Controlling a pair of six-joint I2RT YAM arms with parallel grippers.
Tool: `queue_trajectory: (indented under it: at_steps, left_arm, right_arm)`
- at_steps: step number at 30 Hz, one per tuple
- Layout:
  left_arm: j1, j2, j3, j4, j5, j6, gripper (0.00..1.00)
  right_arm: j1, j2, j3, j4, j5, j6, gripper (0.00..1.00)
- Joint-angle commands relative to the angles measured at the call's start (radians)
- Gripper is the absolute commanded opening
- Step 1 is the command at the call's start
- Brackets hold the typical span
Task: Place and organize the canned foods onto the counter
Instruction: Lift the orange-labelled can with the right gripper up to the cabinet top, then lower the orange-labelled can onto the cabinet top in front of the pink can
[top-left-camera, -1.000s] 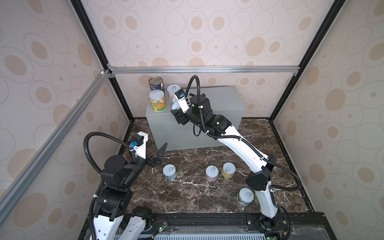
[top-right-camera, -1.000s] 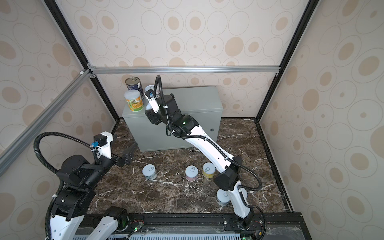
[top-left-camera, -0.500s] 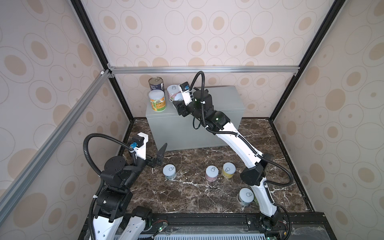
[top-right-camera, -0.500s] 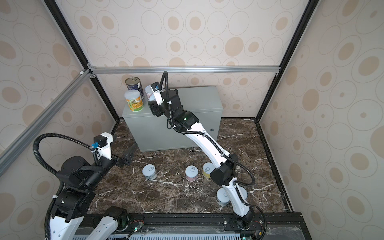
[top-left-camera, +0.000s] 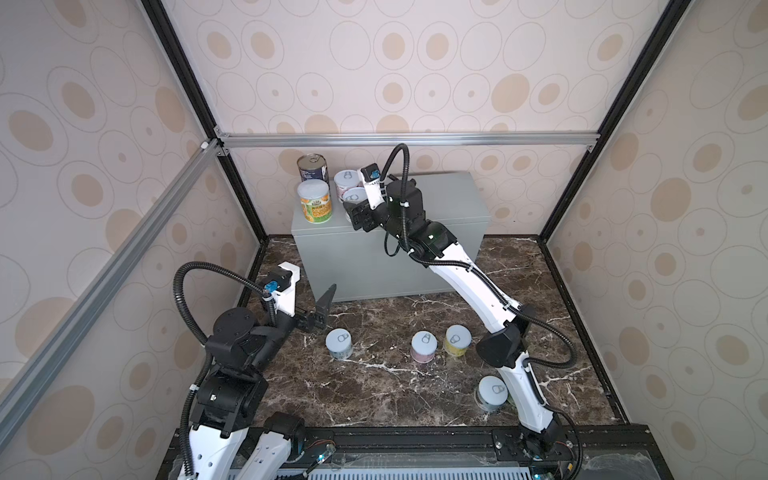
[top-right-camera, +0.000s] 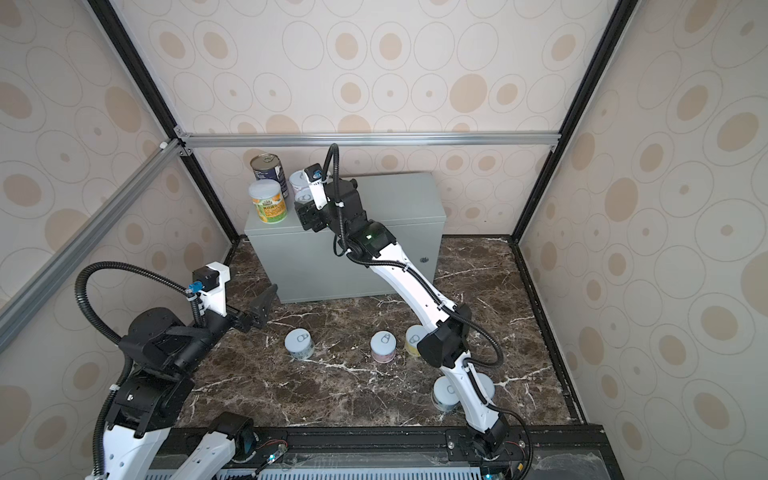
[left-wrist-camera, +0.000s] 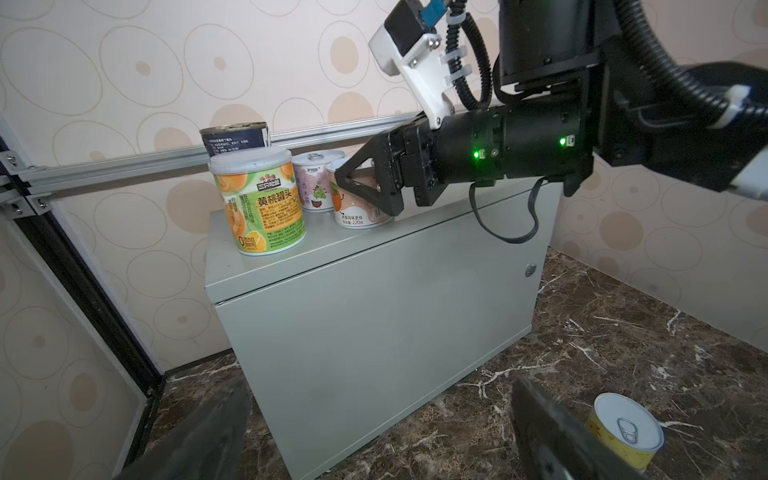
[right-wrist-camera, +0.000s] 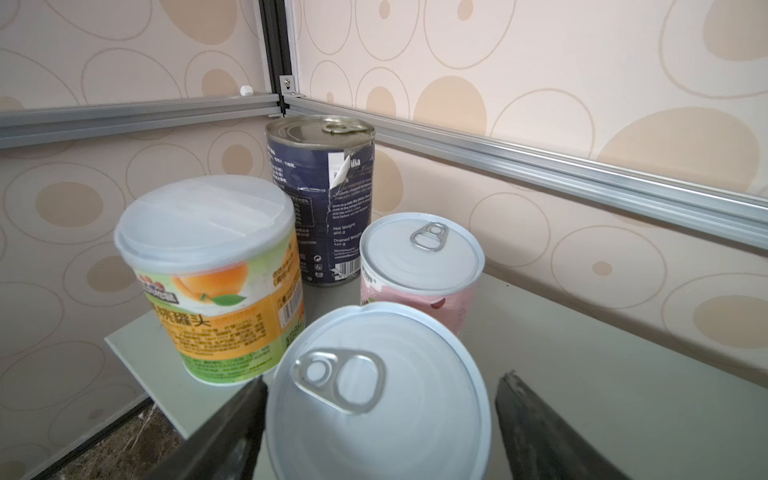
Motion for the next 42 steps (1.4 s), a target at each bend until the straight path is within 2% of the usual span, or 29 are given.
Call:
queue_trajectory:
  at_steps: [1,8,15,27,37,42]
  left_arm:
    - [-0.007,0.002,0.01,0.025,0.002,0.031,0.98]
    - [-0.007,0.004,0.016,0.022,0.001,0.031,0.98]
    - [-0.008,0.015,0.026,0.022,0.007,0.028,0.98]
    - [-0.007,0.01,0.028,0.016,0.006,0.03,0.98]
    - [-0.007,0.011,0.031,0.018,0.006,0.034,0.98]
    - [-0.008,0.008,0.03,0.017,0.004,0.034,0.98]
  right_arm:
    - [-0.005,0.019,0.022,0.004,-0.012,0.008,0.89]
    - [-0.008,-0.007,-0.004,-0.009,-0.028,0.01,0.92]
    - [-0.009,-0.086,-0.15,0.037,-0.04,0.002,0.94]
    - [-0.008,-0.107,-0.196,0.083,-0.037,-0.006,0.91]
    - [-0.008,-0.051,-0.104,0.07,-0.053,0.0,0.75]
    - [-0.007,-0.019,-0.066,0.064,-0.052,0.009,0.72]
